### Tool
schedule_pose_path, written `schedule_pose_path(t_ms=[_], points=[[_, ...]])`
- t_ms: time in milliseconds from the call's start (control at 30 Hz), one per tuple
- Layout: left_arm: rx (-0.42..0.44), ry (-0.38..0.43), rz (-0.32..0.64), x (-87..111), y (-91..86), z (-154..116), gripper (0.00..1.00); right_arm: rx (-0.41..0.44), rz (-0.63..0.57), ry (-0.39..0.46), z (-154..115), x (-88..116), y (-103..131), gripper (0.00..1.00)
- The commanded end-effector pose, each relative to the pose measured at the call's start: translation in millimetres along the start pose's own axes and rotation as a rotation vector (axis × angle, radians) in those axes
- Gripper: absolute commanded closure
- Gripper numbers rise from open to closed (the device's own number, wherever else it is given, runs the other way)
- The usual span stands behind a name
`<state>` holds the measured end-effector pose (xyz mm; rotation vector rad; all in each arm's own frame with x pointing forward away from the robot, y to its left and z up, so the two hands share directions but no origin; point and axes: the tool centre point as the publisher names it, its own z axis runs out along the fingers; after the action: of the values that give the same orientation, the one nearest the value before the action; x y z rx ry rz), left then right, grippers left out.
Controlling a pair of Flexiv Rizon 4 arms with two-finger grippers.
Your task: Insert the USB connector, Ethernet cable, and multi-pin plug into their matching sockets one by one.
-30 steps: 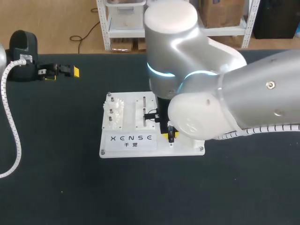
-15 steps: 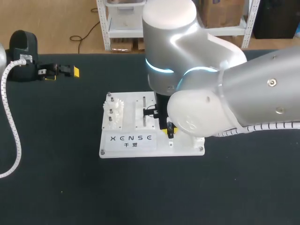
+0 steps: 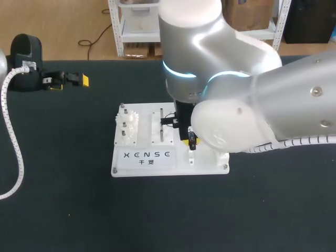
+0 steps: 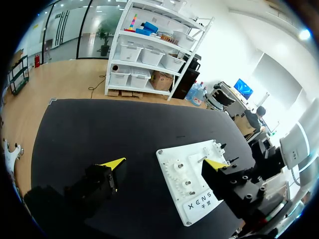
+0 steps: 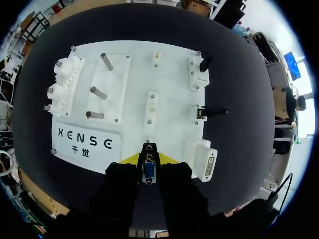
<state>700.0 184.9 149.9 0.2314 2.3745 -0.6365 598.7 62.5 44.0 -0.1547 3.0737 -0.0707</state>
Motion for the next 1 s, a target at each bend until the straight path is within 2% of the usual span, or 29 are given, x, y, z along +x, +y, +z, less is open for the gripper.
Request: schedule_pose_path(t_ms=[33,433,1000], points=[[0.000,0.000,0.000,0.0,0.0,0,0.00,-0.006,0.006,-0.033,-10,9,-11,1.00],[0.000,0.000,0.000,0.0,0.0,0,0.00,-0.013,0.031,-0.069,-31,14,-38,1.00],[0.000,0.000,0.000,0.0,0.0,0,0.00,0.019,0.056,-0.047,-27,22,-72,1.00]])
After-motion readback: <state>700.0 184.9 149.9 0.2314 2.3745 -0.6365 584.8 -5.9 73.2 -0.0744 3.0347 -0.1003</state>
